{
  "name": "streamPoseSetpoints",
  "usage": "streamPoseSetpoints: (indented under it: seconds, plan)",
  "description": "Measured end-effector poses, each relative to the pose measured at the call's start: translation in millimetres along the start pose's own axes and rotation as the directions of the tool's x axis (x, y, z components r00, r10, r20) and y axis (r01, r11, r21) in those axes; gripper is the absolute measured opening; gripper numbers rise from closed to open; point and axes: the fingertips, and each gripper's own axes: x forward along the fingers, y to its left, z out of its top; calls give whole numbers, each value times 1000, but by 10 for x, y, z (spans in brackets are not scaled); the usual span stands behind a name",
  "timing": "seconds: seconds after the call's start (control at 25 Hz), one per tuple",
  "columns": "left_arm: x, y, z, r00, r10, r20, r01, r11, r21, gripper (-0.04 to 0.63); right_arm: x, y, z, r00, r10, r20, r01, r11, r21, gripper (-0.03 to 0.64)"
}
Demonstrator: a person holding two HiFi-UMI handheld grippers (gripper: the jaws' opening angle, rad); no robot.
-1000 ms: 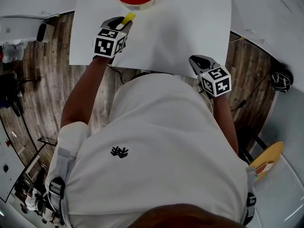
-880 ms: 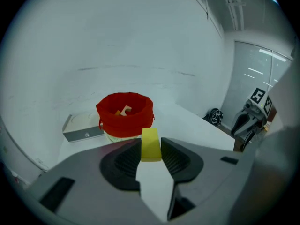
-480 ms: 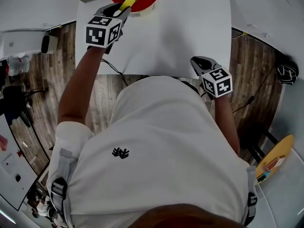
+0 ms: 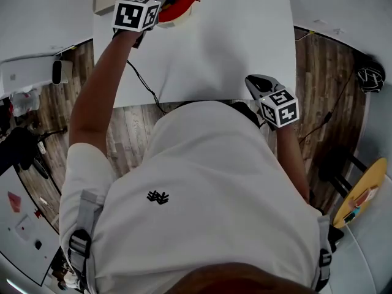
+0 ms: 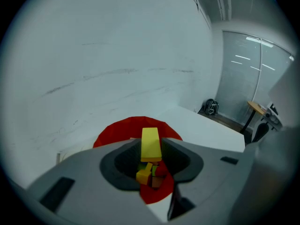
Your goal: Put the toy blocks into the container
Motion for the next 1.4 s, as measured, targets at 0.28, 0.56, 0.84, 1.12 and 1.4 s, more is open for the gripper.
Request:
streamPoseSetpoints:
  seconds: [0.28, 0.56, 0.84, 1.12, 1.4]
  plan:
    - [328, 34, -86, 990, -4, -144, 8, 999, 33, 137, -23, 52, -77, 1000, -15, 5, 15, 999, 39, 31]
    - [551, 84, -99, 957, -2, -289, 28, 996, 87, 137, -56, 69, -127, 1000, -24, 7, 24, 998, 60, 31]
    - [759, 77, -221, 932, -16, -362, 49, 995, 83, 141, -117, 73, -135, 999, -41, 12, 40, 996, 81, 31]
    - [830, 90, -264, 922, -50, -384, 75, 996, 50, 148, -147, 59, -248, 999, -53, -4, 53, 993, 105, 31]
    - [706, 38, -246, 941, -68, -330, 81, 996, 27, 179, -111, 176, -170, 999, -37, 3, 37, 996, 75, 31]
